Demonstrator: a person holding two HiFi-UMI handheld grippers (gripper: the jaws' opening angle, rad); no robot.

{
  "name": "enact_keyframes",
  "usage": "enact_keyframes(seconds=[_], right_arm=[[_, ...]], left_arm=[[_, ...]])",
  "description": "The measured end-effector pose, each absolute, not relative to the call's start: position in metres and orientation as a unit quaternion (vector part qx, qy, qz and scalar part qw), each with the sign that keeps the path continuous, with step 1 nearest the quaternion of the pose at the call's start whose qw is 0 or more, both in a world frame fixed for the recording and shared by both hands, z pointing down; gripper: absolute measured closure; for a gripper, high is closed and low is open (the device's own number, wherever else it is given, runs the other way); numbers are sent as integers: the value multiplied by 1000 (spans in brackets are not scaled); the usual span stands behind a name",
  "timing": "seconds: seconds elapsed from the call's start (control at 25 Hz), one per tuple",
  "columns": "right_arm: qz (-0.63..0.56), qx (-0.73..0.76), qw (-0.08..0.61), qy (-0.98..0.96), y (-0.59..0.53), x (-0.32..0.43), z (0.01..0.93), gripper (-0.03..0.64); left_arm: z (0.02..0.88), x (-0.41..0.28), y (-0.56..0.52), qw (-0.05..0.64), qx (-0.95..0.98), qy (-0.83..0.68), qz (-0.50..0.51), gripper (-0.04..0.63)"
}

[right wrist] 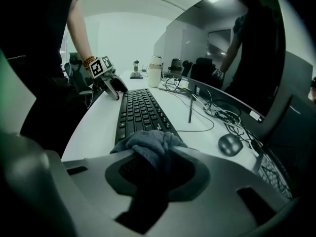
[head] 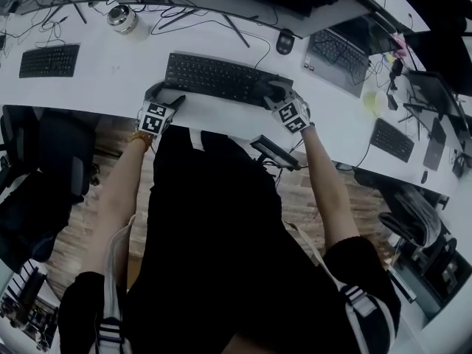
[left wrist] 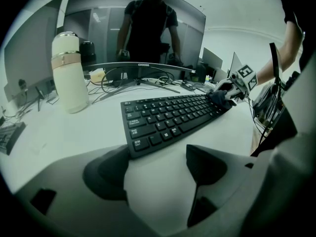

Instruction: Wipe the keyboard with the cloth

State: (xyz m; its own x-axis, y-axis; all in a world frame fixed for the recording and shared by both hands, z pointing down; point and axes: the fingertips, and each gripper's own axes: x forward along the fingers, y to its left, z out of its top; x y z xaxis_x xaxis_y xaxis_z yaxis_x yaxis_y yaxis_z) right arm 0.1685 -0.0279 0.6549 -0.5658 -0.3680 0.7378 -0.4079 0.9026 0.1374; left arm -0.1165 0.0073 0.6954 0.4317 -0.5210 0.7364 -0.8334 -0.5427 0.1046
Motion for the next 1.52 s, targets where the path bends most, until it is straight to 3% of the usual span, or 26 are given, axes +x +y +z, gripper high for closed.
enact_keyframes(seconds=[1.52], right_arm=[[-53,86,406,-908,-29,52,657,531]], left_arm=[[688,-115,5,242,813,-418,325,235]])
